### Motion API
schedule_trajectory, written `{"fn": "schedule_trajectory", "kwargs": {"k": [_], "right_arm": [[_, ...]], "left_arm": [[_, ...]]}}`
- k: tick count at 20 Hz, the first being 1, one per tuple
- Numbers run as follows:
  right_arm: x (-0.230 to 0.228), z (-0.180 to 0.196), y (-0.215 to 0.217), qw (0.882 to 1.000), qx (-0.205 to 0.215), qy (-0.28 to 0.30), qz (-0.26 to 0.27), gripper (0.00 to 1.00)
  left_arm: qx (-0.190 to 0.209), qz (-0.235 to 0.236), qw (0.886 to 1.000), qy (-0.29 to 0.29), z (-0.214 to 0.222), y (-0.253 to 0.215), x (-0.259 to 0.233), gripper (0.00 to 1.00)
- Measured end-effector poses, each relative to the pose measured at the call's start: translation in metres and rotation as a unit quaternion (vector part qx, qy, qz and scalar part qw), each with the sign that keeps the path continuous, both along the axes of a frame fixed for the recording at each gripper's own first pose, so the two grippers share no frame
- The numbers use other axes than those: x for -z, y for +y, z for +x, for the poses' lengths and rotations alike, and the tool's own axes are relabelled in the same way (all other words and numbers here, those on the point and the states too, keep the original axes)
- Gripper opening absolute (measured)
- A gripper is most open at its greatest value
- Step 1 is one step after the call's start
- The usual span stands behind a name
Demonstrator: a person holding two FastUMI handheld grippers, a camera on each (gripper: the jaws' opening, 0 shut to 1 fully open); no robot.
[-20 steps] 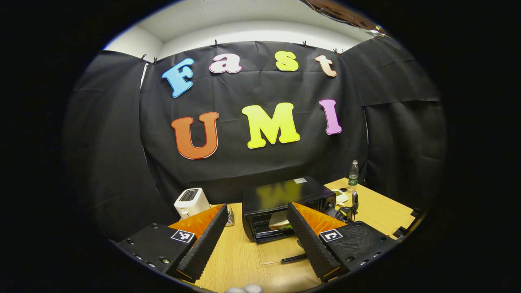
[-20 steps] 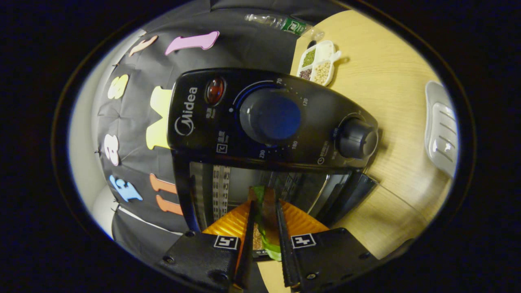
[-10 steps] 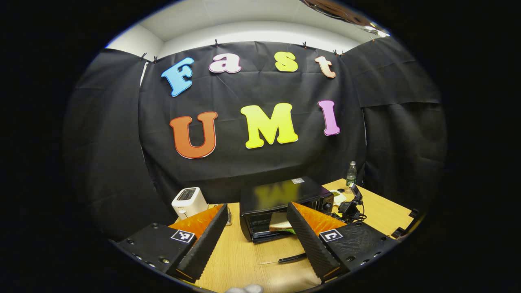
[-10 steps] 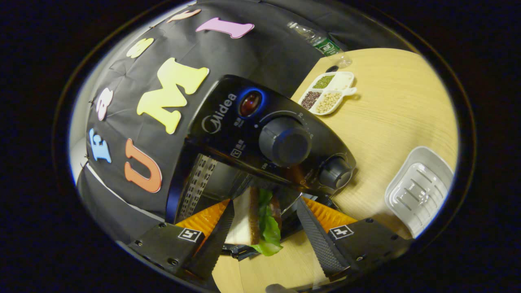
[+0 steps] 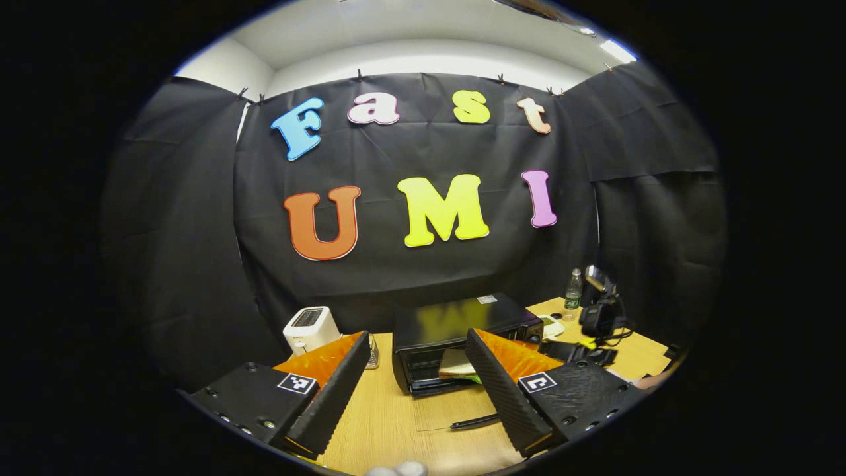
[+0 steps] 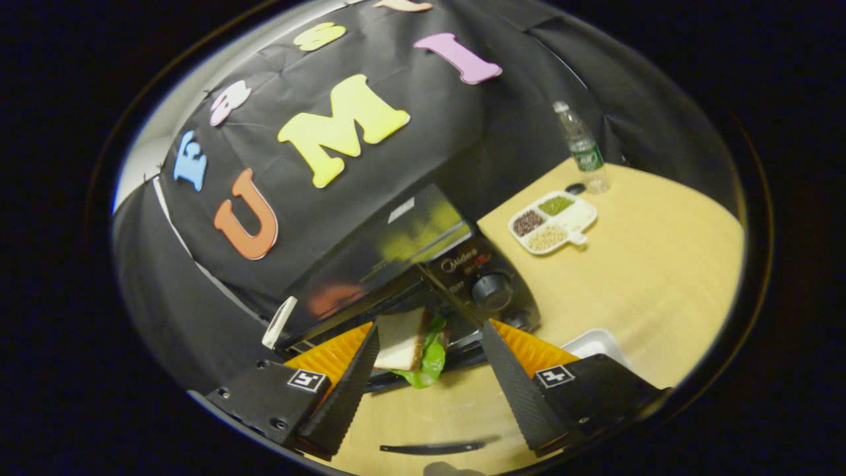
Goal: Open the electric oven with the left hand, put the food in, and close the electric oven.
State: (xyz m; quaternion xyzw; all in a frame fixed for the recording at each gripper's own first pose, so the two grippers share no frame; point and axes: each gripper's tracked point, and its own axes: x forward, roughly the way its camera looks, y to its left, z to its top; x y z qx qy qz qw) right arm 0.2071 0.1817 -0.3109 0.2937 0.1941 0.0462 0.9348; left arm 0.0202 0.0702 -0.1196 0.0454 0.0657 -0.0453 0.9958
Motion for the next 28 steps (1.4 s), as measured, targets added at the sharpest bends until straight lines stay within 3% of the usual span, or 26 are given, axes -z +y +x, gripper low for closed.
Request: {"fn": "schedule_trajectory", "kwargs": {"k": [4, 7, 12, 14, 15, 19, 24, 28], "right_arm": [[-0.078, -0.039, -0.034, 0.992, -0.007, -0.055, -0.109, 1.0], [-0.144, -0.07, -0.066, 0.971, 0.003, -0.117, -0.208, 0.92], [-0.212, -0.12, -0.116, 0.938, 0.037, -0.171, -0.298, 0.95], [-0.227, -0.136, -0.134, 0.936, 0.046, -0.177, -0.301, 1.0], [-0.231, -0.144, -0.142, 0.936, 0.049, -0.178, -0.301, 0.95], [-0.234, -0.163, -0.171, 0.928, 0.045, -0.169, -0.328, 0.95], [-0.244, -0.172, -0.195, 0.925, 0.043, -0.165, -0.339, 0.96], [-0.241, -0.178, -0.207, 0.927, 0.048, -0.154, -0.339, 0.96]], "left_arm": [[-0.009, -0.011, 1.0, -0.003, -0.002, -0.002, 0.006, 0.95], [-0.016, -0.013, 1.0, -0.005, -0.003, -0.005, 0.01, 0.95], [-0.031, -0.008, 0.999, -0.007, -0.006, -0.011, 0.026, 0.96], [-0.034, -0.005, 0.999, 0.004, -0.009, -0.017, 0.046, 0.96], [-0.035, -0.005, 0.999, 0.014, -0.011, -0.02, 0.06, 0.95], [-0.04, -0.023, 0.996, 0.076, -0.02, -0.042, 0.139, 0.96], [-0.035, -0.025, 0.986, 0.164, -0.028, -0.077, 0.245, 0.96], [-0.025, -0.038, 0.976, 0.215, -0.022, -0.096, 0.299, 0.96]]}}
